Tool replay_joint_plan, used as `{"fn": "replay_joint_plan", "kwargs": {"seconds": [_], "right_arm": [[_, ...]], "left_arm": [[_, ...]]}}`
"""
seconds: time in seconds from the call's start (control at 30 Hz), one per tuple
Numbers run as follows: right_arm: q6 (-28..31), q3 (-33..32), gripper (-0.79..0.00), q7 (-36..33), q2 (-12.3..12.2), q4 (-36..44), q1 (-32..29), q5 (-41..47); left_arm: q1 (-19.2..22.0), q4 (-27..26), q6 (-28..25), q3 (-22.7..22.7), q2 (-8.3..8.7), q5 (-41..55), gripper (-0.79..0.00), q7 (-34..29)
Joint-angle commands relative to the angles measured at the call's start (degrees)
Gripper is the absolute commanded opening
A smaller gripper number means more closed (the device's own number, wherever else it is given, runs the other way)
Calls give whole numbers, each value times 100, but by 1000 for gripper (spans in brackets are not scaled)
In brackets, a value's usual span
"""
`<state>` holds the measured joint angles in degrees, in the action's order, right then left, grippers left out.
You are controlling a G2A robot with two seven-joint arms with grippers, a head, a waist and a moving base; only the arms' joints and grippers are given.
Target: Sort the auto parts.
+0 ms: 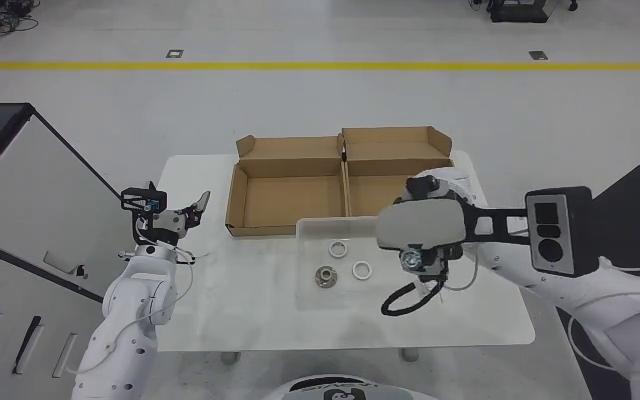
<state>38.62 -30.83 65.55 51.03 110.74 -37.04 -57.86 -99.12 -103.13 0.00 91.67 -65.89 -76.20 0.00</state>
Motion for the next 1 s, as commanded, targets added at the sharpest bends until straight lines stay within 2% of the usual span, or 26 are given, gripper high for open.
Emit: {"fn": "replay_joint_plan", "kwargs": {"seconds": [0.0, 0.23, 0.33, 0.53, 0.7, 0.87, 0.97], "right_arm": [[149, -88, -785, -312, -10, -63, -23, -141], [449, -407, -785, -1009, -2, 16, -232, -104], [442, -529, -785, -972, 32, 70, -366, 32], [385, -807, -785, -400, 125, 192, -656, 197], [189, -984, -785, -178, 220, 353, -872, 398], [317, -1138, -785, -306, 294, 305, -953, 336], [580, -1225, -785, -704, 306, 147, -947, 59]], "left_arm": [[0, 0, 0, 0, 0, 0, 0, 0], [0, 0, 0, 0, 0, 0, 0, 0], [0, 0, 0, 0, 0, 0, 0, 0], [0, 0, 0, 0, 0, 0, 0, 0], [0, 0, 0, 0, 0, 0, 0, 0], [0, 0, 0, 0, 0, 0, 0, 0], [0, 0, 0, 0, 0, 0, 0, 0]]}}
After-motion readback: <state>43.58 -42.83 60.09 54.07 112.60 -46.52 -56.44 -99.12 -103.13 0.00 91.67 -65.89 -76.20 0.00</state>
